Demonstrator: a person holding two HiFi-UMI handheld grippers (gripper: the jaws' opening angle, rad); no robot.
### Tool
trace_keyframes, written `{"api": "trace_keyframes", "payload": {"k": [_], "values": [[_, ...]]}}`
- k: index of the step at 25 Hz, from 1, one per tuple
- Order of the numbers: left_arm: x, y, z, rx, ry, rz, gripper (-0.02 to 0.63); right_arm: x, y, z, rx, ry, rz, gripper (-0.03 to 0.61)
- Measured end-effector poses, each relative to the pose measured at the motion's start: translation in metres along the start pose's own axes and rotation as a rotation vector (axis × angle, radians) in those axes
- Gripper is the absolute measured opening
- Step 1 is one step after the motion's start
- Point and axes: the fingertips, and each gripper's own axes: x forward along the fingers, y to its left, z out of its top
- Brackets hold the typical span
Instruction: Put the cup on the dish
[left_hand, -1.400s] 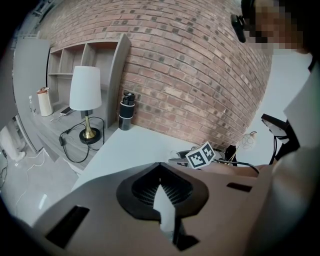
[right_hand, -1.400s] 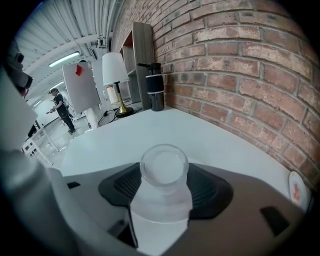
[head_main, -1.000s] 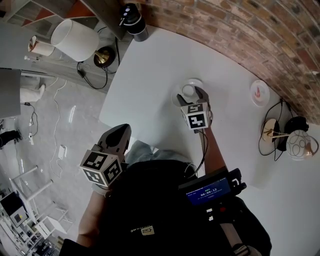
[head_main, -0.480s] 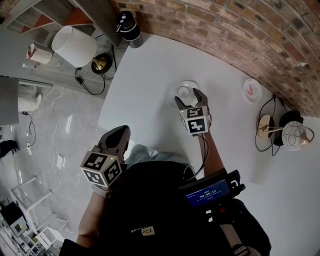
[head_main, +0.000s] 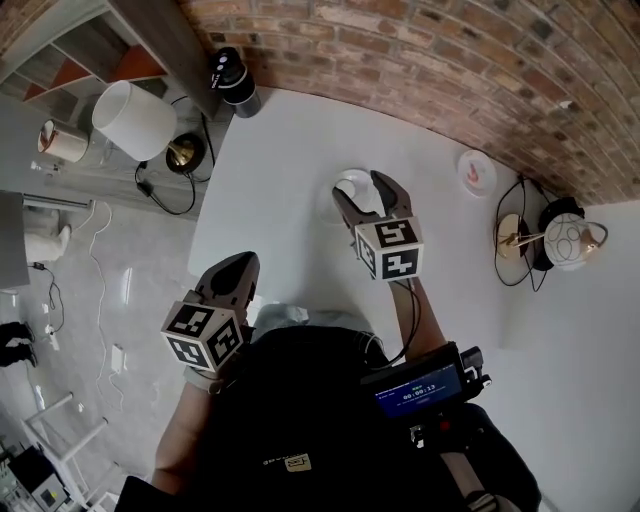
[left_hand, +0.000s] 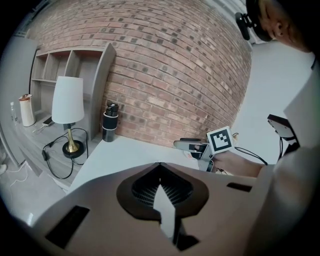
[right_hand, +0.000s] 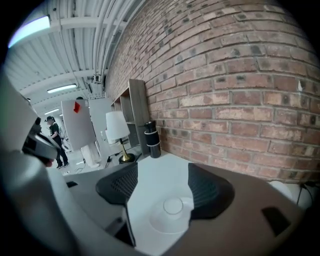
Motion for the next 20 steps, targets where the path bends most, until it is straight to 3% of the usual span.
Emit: {"api": "trace_keyframes", "payload": {"k": [15,20], "values": [[0.025,-0.034,0.027,0.066,-0.039,-0.180,0.005,-0.096,0.019,0.086,0.067,-0.208,-0.035,0.311],[0.030,-0.045,0.039,0.081,-0.052,-0.232,0.005,-0.129,0.020,0.104,0.093,-0.280,-0.077,0.265]]}}
